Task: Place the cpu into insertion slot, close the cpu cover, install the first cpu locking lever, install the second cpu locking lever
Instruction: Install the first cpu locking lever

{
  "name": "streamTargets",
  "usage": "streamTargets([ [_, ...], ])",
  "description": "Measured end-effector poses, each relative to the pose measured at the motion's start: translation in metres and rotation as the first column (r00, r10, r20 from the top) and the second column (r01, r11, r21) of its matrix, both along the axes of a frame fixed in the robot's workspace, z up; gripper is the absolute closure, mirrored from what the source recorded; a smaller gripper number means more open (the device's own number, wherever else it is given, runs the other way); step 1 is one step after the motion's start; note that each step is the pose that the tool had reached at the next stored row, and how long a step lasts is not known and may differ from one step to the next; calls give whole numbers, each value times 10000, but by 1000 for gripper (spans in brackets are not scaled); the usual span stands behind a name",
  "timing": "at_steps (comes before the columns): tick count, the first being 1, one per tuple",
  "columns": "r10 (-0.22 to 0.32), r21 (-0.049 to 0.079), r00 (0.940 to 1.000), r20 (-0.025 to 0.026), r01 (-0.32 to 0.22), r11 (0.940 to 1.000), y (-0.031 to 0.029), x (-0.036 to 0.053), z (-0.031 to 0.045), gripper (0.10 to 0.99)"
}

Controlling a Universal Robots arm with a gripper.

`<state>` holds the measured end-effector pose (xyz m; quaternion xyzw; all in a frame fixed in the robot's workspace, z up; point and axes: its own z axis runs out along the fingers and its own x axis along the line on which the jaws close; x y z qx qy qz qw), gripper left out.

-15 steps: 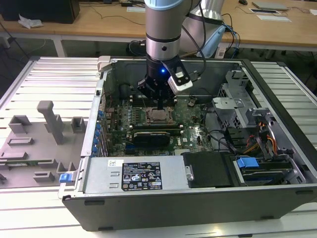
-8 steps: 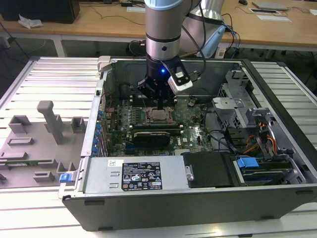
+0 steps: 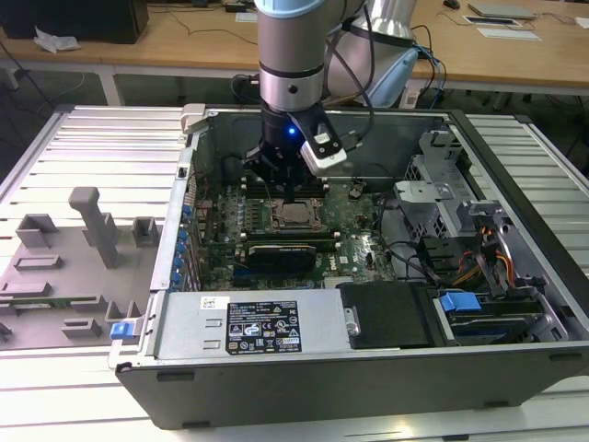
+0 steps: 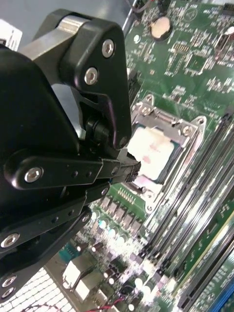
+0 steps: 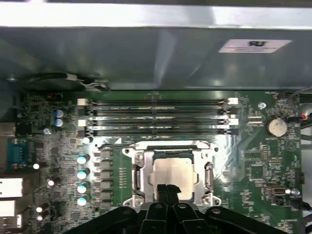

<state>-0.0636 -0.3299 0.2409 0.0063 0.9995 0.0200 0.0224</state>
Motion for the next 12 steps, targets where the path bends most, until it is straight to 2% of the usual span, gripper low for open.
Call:
streamTargets([
  [1, -1, 1, 10000, 4, 1, 10000, 2, -24, 0, 980],
  [4, 0, 2, 10000, 51, 0, 10000, 18, -282, -1, 980],
  [6, 0, 1, 10000, 66, 0, 10000, 20, -342, 0, 980],
  [8, 2, 2, 9999, 104, -2, 10000, 21, -453, -1, 980],
  [9, -1, 34, 9999, 144, 1, 10000, 21, -479, 0, 980],
  [10, -2, 141, 9998, 192, -1, 9999, 21, -491, 0, 980],
  [12, -3, 185, 9997, 225, -2, 9998, 21, -496, 10, 980],
])
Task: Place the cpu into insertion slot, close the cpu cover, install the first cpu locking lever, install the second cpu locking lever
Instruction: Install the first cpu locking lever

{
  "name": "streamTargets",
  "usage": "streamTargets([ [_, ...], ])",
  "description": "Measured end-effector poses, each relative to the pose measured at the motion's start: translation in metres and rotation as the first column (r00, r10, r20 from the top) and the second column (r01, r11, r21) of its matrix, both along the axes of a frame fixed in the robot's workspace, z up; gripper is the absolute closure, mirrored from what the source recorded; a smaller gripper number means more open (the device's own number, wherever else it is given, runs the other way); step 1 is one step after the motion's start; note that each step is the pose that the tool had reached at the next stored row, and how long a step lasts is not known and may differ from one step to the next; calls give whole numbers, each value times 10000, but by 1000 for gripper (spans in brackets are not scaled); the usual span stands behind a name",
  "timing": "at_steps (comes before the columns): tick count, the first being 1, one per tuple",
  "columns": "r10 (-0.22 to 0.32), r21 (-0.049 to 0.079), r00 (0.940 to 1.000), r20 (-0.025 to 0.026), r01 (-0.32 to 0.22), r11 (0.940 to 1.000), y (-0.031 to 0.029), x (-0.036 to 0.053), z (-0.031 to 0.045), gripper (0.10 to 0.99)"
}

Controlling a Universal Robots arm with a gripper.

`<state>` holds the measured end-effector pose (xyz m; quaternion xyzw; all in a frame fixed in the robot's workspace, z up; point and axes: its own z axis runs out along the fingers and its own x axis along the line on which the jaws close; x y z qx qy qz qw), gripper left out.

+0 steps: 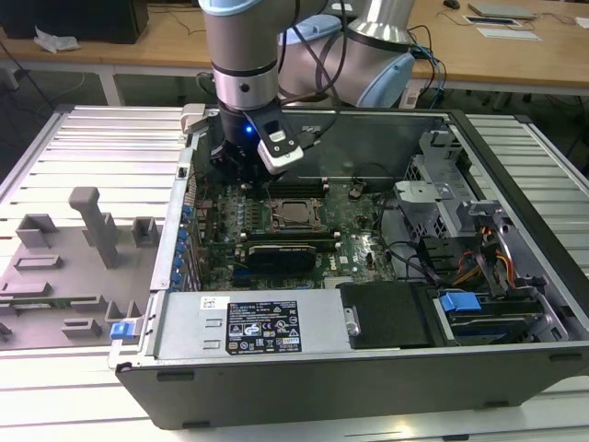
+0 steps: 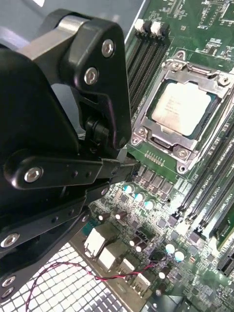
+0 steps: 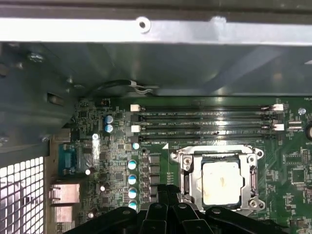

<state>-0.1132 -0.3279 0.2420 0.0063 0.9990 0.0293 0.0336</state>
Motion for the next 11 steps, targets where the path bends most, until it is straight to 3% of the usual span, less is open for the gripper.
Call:
streamTargets([
  [5, 0, 3, 10000, 26, 0, 10000, 1, -1, 111, 980],
  [8, -1, 0, 10000, 20, 1, 10000, 0, -1, 114, 980],
  [10, -1, 79, 10000, -95, 1, 10000, -1, -2, 113, 980],
  [11, 2, 197, 9999, -123, 1, 9998, -4, -1, 112, 980],
])
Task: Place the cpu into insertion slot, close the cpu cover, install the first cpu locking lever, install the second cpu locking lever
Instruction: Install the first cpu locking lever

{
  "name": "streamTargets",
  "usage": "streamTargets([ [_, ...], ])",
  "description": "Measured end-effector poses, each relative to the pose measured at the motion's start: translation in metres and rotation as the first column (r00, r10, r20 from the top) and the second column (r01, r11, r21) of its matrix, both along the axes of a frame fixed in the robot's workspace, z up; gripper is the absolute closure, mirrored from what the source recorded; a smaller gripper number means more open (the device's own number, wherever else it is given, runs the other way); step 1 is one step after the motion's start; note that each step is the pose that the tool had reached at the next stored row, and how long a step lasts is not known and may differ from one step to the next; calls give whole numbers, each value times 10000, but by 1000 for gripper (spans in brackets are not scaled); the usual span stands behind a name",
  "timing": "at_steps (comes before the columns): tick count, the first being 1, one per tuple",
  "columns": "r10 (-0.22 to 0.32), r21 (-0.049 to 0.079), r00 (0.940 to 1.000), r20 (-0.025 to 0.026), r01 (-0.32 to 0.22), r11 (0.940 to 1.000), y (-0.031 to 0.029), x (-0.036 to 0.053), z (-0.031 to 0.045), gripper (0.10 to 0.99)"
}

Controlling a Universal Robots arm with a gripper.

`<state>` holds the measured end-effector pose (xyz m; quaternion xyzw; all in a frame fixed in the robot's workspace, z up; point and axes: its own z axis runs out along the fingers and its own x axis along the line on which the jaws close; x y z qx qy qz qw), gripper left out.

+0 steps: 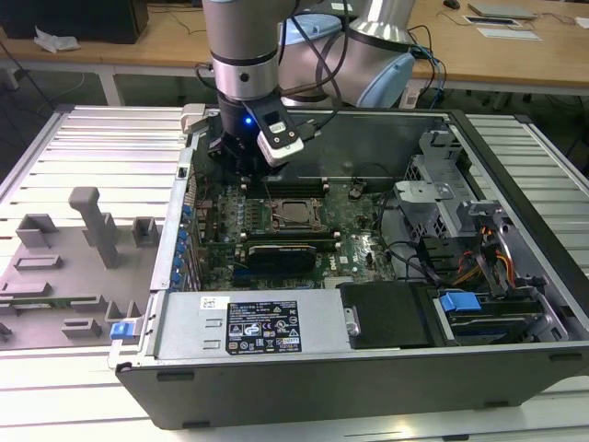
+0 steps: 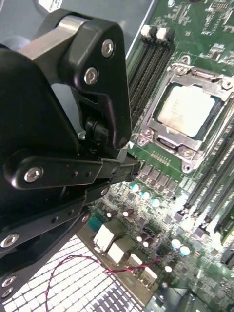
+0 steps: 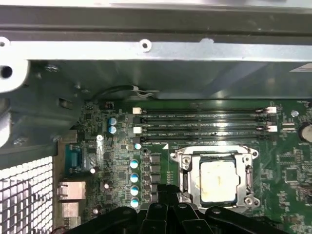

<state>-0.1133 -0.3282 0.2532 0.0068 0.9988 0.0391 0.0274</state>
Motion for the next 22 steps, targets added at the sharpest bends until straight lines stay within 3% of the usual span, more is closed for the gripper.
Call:
streamTargets([
  [5, 1, 57, 10000, 4, -1, 10000, -1, -7, -1, 980],
  [7, -1, 88, 10000, 56, 1, 10000, -1, -53, -2, 980],
  [9, -2, 249, 9999, 132, -1, 9997, -1, -82, -2, 980],
  [11, -3, 350, 9998, 175, -3, 9994, -1, -97, -2, 980],
  [16, -5, 387, 9998, 180, -2, 9993, -1, -101, -2, 980],
  [18, -9, 686, 9998, 202, -4, 9976, -1, -103, -2, 980],
  [19, -15, 913, 9998, 220, -5, 9958, 0, -106, -3, 980],
  [21, -21, 1105, 9997, 242, -6, 9939, 0, -118, -3, 980],
  [22, -23, 1267, 9997, 254, -10, 9919, -1, -130, -4, 980],
])
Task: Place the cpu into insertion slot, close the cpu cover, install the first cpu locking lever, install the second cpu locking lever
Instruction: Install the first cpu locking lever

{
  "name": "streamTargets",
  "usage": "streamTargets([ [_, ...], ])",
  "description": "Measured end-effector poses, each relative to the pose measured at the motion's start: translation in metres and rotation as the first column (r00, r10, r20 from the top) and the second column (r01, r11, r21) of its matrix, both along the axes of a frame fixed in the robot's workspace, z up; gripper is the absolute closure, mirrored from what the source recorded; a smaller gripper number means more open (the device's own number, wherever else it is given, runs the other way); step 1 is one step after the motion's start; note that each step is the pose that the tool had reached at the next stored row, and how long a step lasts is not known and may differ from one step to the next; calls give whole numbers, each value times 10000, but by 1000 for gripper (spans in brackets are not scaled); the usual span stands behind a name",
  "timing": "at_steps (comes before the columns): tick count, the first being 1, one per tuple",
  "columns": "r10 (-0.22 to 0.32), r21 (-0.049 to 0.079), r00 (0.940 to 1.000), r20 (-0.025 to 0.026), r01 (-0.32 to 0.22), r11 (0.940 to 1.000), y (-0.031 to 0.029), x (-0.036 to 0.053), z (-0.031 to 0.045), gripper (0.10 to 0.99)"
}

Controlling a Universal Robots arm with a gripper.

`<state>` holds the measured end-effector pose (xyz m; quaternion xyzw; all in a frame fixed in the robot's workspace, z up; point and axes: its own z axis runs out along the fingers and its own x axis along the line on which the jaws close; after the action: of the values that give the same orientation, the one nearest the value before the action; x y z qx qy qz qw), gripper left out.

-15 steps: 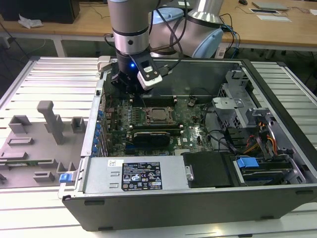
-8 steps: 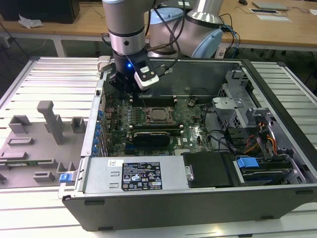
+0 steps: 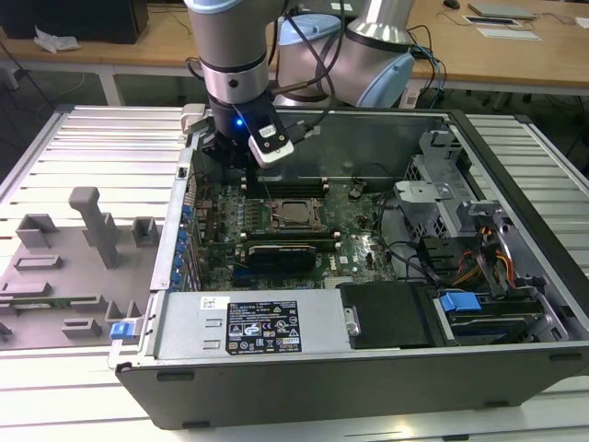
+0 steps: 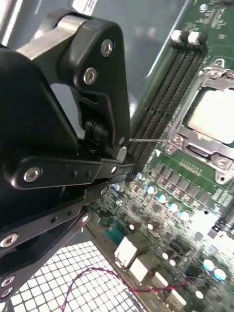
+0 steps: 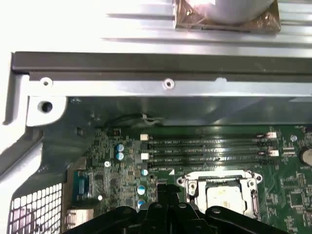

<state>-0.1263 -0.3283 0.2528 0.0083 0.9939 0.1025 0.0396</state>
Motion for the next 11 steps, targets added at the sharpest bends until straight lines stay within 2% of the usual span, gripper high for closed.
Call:
streamTargets([
  [1, -1, 321, 10000, 30, 0, 9995, 0, -8, -1, 980],
  [3, -3, 693, 10000, 62, -1, 9976, 0, -9, -1, 980],
  [7, -2, 701, 10000, 61, -2, 9975, -4, 63, -2, 980],
  [11, -3, 702, 10000, 62, -1, 9975, -9, 282, -5, 980],
])
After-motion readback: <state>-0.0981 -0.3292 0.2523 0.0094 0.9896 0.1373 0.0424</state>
